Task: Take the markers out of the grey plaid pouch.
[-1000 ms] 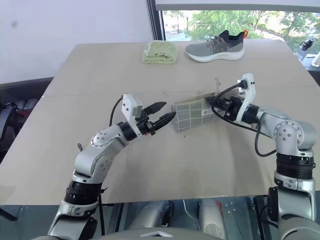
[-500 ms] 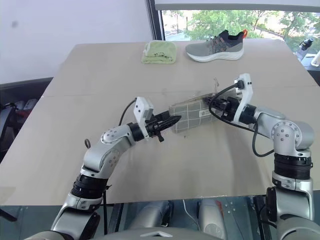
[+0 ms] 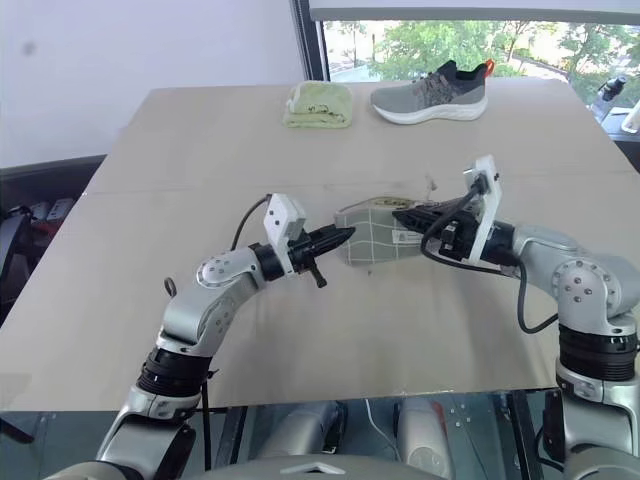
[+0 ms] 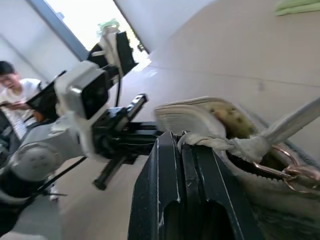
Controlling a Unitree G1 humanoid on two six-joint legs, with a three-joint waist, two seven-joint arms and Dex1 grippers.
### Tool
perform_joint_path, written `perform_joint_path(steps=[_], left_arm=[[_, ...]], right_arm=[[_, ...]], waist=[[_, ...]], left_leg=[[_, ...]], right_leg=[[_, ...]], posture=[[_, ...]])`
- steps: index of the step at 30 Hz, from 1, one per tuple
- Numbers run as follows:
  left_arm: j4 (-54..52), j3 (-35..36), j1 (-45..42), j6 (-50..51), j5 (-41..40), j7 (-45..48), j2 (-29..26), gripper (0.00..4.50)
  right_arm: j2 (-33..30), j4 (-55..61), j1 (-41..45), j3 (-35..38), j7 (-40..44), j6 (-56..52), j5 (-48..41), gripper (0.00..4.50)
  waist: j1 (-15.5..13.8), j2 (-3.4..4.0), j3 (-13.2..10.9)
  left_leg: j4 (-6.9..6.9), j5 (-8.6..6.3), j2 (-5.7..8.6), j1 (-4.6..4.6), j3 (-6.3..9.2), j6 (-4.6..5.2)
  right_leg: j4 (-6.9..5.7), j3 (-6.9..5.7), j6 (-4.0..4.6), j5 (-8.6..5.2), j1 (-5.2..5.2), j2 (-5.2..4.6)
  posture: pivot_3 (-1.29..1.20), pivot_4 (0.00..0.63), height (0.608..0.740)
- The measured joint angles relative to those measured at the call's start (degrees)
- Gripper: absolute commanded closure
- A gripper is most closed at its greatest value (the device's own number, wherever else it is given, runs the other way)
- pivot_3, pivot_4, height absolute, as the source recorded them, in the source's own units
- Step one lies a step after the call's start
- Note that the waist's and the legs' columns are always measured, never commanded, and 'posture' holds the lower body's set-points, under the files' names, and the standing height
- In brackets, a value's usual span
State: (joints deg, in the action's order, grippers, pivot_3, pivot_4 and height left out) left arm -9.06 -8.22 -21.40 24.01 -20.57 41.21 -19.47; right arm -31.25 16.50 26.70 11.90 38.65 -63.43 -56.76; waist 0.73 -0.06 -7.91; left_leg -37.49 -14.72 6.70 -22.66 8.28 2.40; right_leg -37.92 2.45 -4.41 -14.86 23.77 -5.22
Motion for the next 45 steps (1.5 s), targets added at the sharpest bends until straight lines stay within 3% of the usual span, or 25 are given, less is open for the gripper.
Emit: perform_joint_path(steps=[7,14,16,21,28,35,38,39,41,44,45], left_arm=[[-4.3,1.0,3.4,-5.1,3.0,1.9,-6.9,4.29],[-7.2,2.8,4.6,-8.4,5.9,0.1,-8.8,4.29],[-7.7,2.9,4.8,-8.6,6.1,-0.3,-8.7,4.29],[-8.4,3.5,6.6,-10.2,6.9,-0.4,-9.2,4.29],[-7.6,3.1,5.4,-11.0,7.6,-0.2,-9.2,4.29],[-7.1,3.3,5.6,-10.6,7.8,-0.3,-9.3,4.29],[-6.7,3.6,5.4,-10.0,7.3,-0.3,-9.2,3.67],[-6.3,3.7,5.3,-9.8,7.3,-0.3,-9.2,3.08],[-5.9,3.8,5.3,-9.7,7.3,-0.3,-9.2,2.4],[-5.8,3.8,5.0,-9.5,6.9,-0.4,-9.0,1.03],[-5.6,4.0,4.7,-9.4,6.9,-0.5,-8.8,1.03]], right_arm=[[0.3,0.3,-0.7,-2.7,-0.8,0.2,0.8,4.5],[2.2,-0.2,-0.7,-2.7,-3.1,3.4,3.0,4.5],[3.8,-4.6,0.5,-0.1,-6.1,4.1,2.8,4.5],[4.4,-28.5,7.4,15.2,-23.5,11.7,7.4,4.5],[8.5,-22.2,6.1,9.9,-21.0,9.7,6.8,4.5],[6.0,-13.5,1.8,5.6,-11.6,6.9,4.3,4.5],[4.7,-9.5,1.3,4.7,-7.6,5.4,1.5,4.5],[4.6,-7.9,1.2,4.6,-6.4,4.8,-0.1,4.5],[4.2,-5.1,1.1,4.0,-4.3,3.6,-2.6,4.5],[0.7,1.2,0.0,1.9,1.4,1.2,-7.5,4.5],[-1.7,2.5,-1.6,0.9,3.8,0.6,-8.0,4.5]], waist=[[0.0,0.0,0.0],[0.0,-0.01,0.0],[-0.1,-0.03,0.0],[-0.9,-0.04,0.0],[1.4,-0.01,0.0],[1.3,-0.02,0.0],[1.2,-0.02,0.0],[1.3,-0.02,0.0],[1.3,-0.02,0.0],[1.0,-0.03,0.0],[0.6,-0.05,0.0]], left_leg=[[0.02,0.0,0.0,0.0,0.0,0.0],[0.04,0.0,0.0,-0.01,0.01,0.0],[0.02,0.0,0.01,0.0,0.01,0.0],[0.13,0.01,0.08,0.01,0.02,-0.01],[0.1,0.0,-0.09,-0.02,-0.09,-0.01],[0.07,0.0,-0.04,-0.02,-0.03,0.0],[0.07,0.0,-0.05,-0.02,-0.02,0.0],[0.07,0.0,-0.06,-0.02,-0.02,0.0],[0.07,0.0,-0.06,-0.02,-0.02,0.0],[0.06,-0.01,-0.05,-0.02,0.02,0.01],[0.05,-0.01,-0.04,-0.02,0.04,0.01]], right_leg=[[0.03,0.01,0.0,0.0,0.01,-0.03],[0.04,-0.01,0.0,0.0,0.02,-0.03],[0.03,-0.01,0.0,0.0,0.0,-0.02],[0.04,-0.04,0.01,0.0,0.02,0.1],[-0.01,0.1,0.0,0.0,0.1,0.04],[0.01,0.05,0.0,0.0,0.06,0.08],[0.01,0.04,0.0,0.0,0.06,0.07],[0.0,0.05,0.0,0.0,0.06,0.06],[0.0,0.05,0.0,0.0,0.07,0.06],[0.06,0.0,0.0,0.0,0.02,0.04],[0.08,-0.03,0.0,0.0,0.0,0.04]], posture=[[0.0,0.15,0.74],[0.0,0.15,0.74],[0.0,0.15,0.74],[0.0,0.15,0.74],[0.0,0.15,0.74],[0.0,0.15,0.74],[0.0,0.15,0.74],[0.0,0.15,0.74],[0.0,0.15,0.74],[0.0,0.15,0.74],[0.0,0.15,0.74]])
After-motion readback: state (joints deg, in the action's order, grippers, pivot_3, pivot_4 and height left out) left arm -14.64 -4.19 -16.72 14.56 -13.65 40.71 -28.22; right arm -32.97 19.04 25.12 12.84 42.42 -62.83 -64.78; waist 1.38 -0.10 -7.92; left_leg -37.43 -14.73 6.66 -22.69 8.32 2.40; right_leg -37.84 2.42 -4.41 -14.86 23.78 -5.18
